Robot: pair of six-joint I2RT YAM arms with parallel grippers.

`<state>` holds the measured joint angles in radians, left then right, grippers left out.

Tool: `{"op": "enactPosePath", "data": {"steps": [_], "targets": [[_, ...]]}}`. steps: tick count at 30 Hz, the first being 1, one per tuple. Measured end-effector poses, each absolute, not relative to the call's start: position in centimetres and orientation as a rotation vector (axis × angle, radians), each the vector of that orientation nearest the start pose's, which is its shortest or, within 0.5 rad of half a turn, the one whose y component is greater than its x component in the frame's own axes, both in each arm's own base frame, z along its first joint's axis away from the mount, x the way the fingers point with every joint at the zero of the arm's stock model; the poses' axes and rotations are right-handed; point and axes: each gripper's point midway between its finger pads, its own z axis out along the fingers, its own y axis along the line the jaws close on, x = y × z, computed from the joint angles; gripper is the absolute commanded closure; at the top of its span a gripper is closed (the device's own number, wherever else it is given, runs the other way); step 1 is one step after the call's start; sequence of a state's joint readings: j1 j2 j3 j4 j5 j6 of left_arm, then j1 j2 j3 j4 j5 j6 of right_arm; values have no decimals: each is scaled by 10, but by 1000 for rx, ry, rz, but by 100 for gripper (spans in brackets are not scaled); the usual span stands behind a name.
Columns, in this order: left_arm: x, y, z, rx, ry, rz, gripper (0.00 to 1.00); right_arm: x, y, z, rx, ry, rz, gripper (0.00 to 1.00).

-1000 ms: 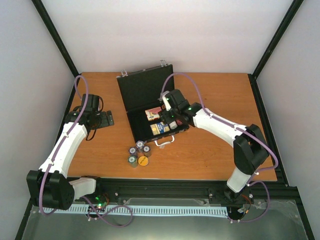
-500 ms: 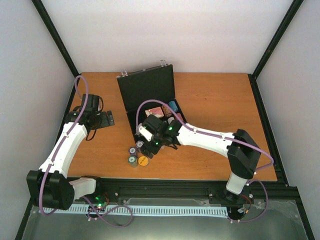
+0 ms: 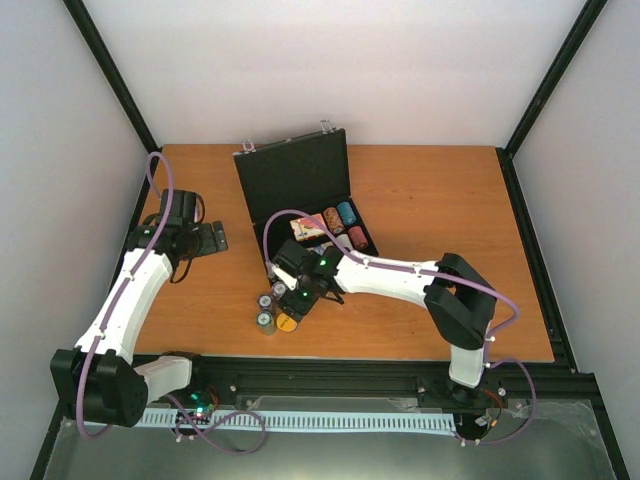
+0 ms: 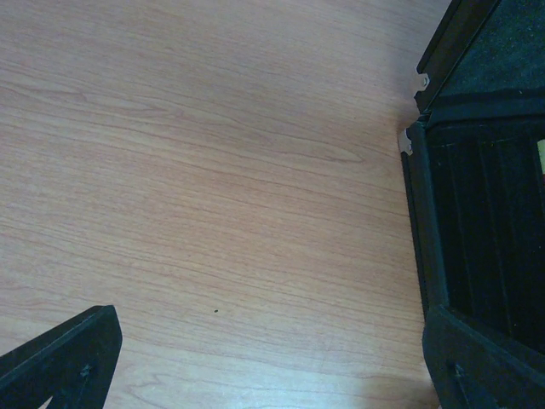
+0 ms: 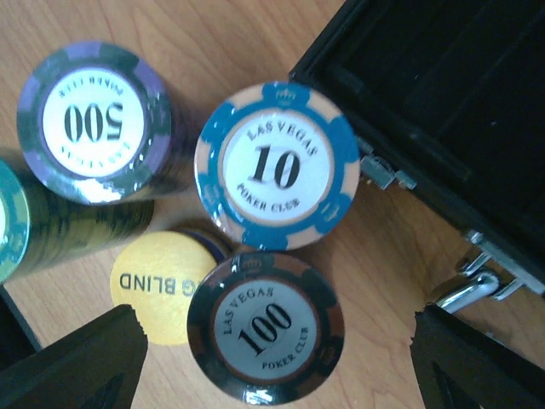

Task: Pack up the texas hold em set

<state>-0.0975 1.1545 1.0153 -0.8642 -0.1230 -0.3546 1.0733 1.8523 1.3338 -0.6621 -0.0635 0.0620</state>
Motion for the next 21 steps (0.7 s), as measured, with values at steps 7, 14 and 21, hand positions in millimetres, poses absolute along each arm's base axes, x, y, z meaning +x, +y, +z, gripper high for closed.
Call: {"op": "enactPosePath", "data": {"steps": [7, 14, 21], "targets": [[295, -8, 171, -375, 2542, -10, 0, 203, 389, 71, -1363, 2455, 354, 34], [294, -7, 170, -375, 2545, -9, 0, 202, 385, 67, -1364, 2469, 332, 69], [294, -7, 169, -375, 2547, -8, 0, 200, 374, 68, -1366, 2483, 294, 80]]}}
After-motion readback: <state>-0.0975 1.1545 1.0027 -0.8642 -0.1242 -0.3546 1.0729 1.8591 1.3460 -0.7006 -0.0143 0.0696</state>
